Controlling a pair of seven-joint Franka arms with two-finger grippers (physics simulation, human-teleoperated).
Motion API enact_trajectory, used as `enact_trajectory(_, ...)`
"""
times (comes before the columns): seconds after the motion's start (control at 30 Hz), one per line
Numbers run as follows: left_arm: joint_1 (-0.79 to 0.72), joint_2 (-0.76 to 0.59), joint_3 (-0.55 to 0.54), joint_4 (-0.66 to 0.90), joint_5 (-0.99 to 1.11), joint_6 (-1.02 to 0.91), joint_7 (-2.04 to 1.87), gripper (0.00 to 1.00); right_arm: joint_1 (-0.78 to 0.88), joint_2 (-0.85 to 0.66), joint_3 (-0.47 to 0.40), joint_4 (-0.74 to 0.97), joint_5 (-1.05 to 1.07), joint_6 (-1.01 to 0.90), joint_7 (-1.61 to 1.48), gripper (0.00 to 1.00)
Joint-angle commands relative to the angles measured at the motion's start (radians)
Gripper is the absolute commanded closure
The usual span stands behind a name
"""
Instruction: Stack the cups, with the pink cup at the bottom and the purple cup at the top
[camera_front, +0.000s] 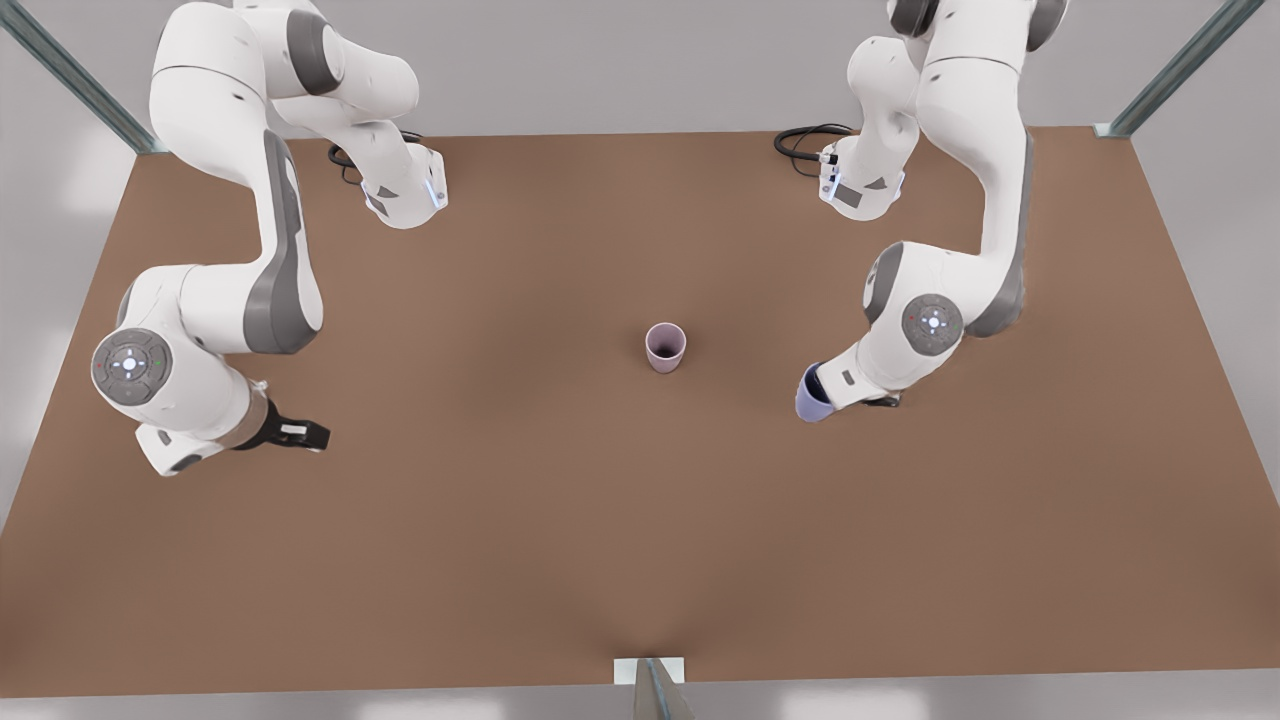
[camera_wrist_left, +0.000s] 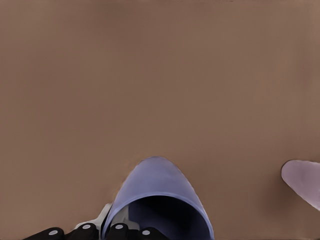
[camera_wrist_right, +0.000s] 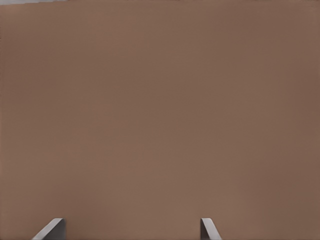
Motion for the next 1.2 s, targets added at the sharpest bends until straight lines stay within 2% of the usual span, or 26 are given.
enact_trajectory(0.0, -0.002, 0.050, -0.076, 0.099, -0.006, -0.206, -0.578, 0.79, 0.000, 0.002, 0.001, 0.003, 0.001, 0.048, -0.140, 0.00)
enact_trajectory(0.03, -0.003, 0.105, -0.117, 0.202, -0.005, -0.275, -0.646, 0.79, 0.002, 0.029, 0.003, 0.003, 0.002, 0.110, -0.140, 0.00)
enact_trajectory(0.17, -0.111, 0.154, -0.130, 0.268, -0.043, -0.280, -0.845, 0.79, -0.003, 0.031, 0.003, 0.006, 0.007, 0.136, -0.138, 0.00)
enact_trajectory(0.3, -0.129, 0.157, -0.157, 0.293, -0.083, -0.302, -0.934, 0.79, 0.000, 0.044, 0.003, 0.010, -0.002, 0.150, -0.132, 0.00)
enact_trajectory(0.57, -0.209, 0.196, -0.160, 0.288, -0.115, -0.272, -0.973, 0.79, 0.002, 0.058, 0.001, 0.011, -0.004, 0.151, -0.126, 0.00)
enact_trajectory(1.17, -0.221, 0.214, -0.160, 0.224, -0.103, -0.199, -0.957, 0.79, -0.003, 0.069, -0.003, 0.011, -0.002, 0.151, -0.129, 0.00)
